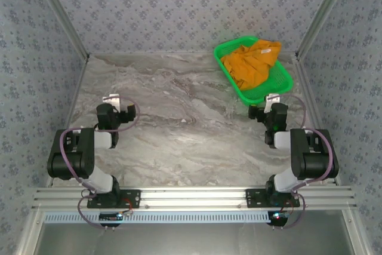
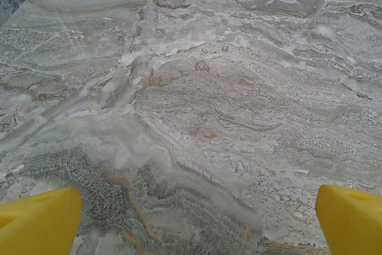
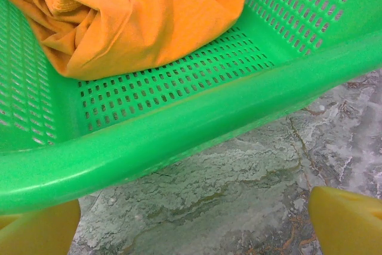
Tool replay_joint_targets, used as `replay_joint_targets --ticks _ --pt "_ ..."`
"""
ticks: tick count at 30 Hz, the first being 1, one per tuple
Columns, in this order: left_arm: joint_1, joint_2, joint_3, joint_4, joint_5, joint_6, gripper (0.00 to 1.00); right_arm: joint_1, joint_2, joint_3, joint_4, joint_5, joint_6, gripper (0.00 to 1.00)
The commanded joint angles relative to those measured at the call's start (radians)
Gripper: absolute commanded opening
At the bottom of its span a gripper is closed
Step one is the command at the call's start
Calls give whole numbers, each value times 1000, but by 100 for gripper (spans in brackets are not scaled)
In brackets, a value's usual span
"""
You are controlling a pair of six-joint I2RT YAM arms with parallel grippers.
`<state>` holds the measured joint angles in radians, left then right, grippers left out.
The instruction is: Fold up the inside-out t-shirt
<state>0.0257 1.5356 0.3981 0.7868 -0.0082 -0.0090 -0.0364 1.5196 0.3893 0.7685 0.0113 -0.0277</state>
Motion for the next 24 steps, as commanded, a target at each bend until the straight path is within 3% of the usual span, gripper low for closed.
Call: replay_joint_targets --ticks 1,24 --pt "0 1 18 23 17 -6 100 3 0 8 20 4 -6 100" --pt "-1 0 18 22 18 -5 100 -2 0 9 20 -4 -4 100"
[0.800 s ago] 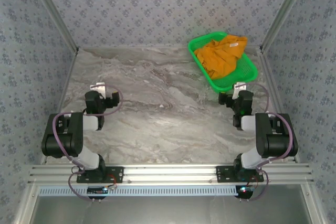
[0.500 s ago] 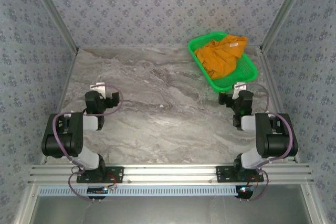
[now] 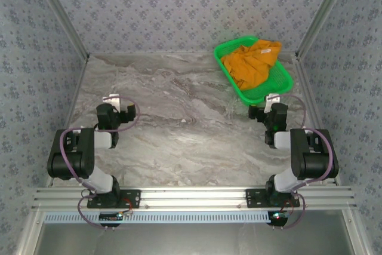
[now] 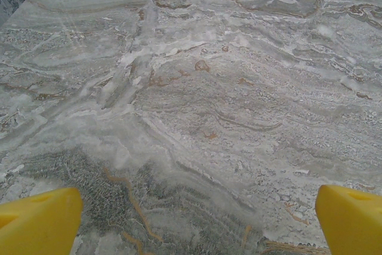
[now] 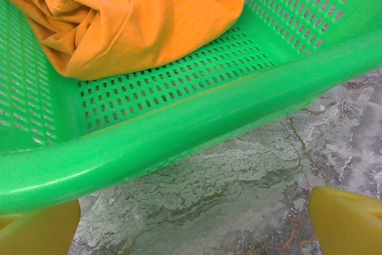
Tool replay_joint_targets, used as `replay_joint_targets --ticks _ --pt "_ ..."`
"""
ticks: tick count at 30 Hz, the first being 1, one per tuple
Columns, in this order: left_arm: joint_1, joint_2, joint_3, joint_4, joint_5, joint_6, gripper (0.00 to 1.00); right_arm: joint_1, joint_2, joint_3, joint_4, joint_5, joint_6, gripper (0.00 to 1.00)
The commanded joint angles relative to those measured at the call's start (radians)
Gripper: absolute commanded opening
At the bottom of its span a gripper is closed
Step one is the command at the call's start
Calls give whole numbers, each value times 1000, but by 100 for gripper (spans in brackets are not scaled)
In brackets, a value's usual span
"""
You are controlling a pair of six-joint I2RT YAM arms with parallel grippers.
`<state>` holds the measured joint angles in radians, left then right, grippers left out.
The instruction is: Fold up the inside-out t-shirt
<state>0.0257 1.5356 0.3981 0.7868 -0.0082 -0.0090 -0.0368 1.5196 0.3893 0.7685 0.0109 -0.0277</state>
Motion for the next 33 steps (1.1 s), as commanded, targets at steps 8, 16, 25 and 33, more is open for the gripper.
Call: replay_joint_targets --ticks 8,16,25,33 --pt "3 -1 18 22 24 -10 100 -5 -1 8 19 -11 -2 100" --pt "-93 -318 182 -594 -27 -33 100 8 -443 116 -626 414 360 100" --pt "-90 -724 256 -1049 -62 -554 100 -38 -527 266 -996 131 594 100" --pt "-88 -767 206 -1077 35 -556 100 221 13 753 -1198 66 260 97"
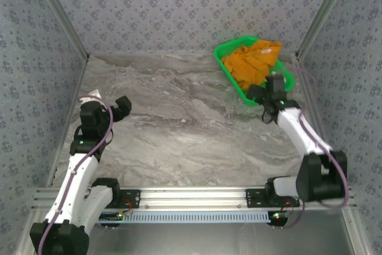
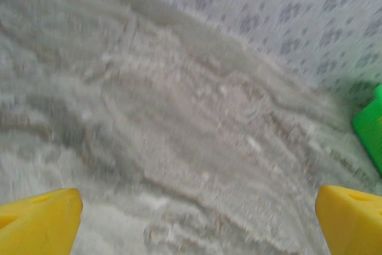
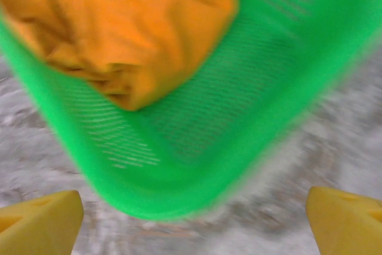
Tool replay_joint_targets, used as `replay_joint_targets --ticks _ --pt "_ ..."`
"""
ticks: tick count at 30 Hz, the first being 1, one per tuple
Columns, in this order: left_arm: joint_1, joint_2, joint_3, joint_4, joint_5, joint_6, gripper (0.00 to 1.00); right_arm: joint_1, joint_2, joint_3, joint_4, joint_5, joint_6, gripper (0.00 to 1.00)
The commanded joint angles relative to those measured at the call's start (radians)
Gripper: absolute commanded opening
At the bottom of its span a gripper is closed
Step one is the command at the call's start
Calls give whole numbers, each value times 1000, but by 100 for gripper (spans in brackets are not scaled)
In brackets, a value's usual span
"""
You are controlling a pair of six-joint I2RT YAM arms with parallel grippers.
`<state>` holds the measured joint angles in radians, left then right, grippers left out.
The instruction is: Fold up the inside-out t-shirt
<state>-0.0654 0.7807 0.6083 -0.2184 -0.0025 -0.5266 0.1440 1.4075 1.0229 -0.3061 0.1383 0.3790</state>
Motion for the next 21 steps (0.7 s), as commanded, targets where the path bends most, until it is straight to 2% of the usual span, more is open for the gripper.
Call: replay_joint_targets --ticks 1,5,8,9,14,16,21 --pt "2 -9 2 -94 36 -40 100 42 194 196 -144 -90 -162 97" --pt "-5 -3 7 -155 87 -30 100 44 439 443 -227 -223 -223 81" --pt "-7 -4 -4 -176 95 -64 100 56 541 546 -290 -278 -295 66" --pt "-9 -7 -5 -180 106 -82 100 64 552 558 -325 -283 -321 64" --pt "-16 -8 -28 -149 160 -122 100 138 516 486 -305 -190 -501 40" --pt "-17 -5 -13 -166 164 -125 100 164 484 444 -269 -215 -577 33" --pt "-21 -8 -8 -170 184 -134 100 284 394 321 -181 -181 -877 23"
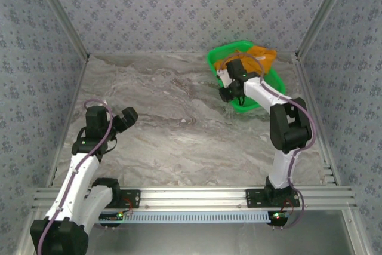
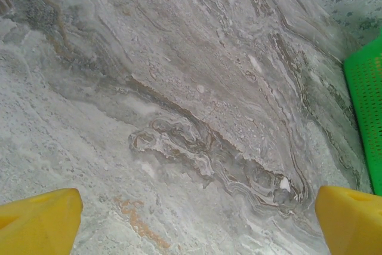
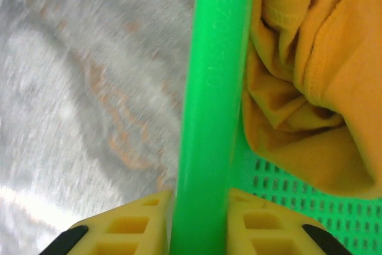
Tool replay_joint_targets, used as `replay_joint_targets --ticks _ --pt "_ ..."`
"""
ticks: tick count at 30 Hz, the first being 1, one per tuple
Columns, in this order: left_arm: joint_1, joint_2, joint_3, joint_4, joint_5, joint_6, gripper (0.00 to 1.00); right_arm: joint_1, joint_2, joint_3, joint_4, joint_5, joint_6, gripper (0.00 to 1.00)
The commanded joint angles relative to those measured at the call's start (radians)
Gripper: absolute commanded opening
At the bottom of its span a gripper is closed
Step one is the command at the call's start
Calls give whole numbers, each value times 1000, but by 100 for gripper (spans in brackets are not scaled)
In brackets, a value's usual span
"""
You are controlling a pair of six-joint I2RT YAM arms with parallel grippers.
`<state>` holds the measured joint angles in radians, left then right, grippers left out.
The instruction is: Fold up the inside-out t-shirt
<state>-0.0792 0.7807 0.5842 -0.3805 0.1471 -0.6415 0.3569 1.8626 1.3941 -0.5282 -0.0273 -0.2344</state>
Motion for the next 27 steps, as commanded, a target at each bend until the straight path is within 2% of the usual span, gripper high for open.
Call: replay_joint_targets --ticks 1,5,7,8,9,10,12,14,18,19,22,24,27 --pt "-7 -9 14 -6 38 -25 100 83 -63 -57 41 -19 -297 22" --pt "-13 -1 -19 37 70 -59 100 114 -51 -26 -54 -163 -438 24" --pt "-16 11 -24 54 87 -63 100 137 -41 -18 -63 -137 -470 24" --pt "-18 21 -19 54 98 -63 100 145 -37 -18 -62 -119 -475 30" --pt "-20 31 -13 51 106 -63 100 150 -36 -18 -61 -107 -479 44" --pt "-25 37 -8 54 112 -64 100 152 -38 -17 -59 -95 -478 52" --pt "-45 62 -2 81 134 -54 100 144 -65 -21 -56 -114 -440 57" --pt "-77 92 23 100 161 -24 99 127 -119 -38 -16 -160 -352 60" --pt "-206 185 127 102 133 57 99 114 -188 -46 146 -134 43 70" --pt "-234 216 156 111 120 76 99 113 -183 -37 164 -114 134 73" --pt "-304 365 301 106 59 121 100 101 -144 18 151 7 376 73" --pt "-334 500 436 58 15 134 100 88 -145 24 139 50 455 73" --pt "-360 692 626 -14 -2 166 100 89 -187 -14 125 140 489 75"
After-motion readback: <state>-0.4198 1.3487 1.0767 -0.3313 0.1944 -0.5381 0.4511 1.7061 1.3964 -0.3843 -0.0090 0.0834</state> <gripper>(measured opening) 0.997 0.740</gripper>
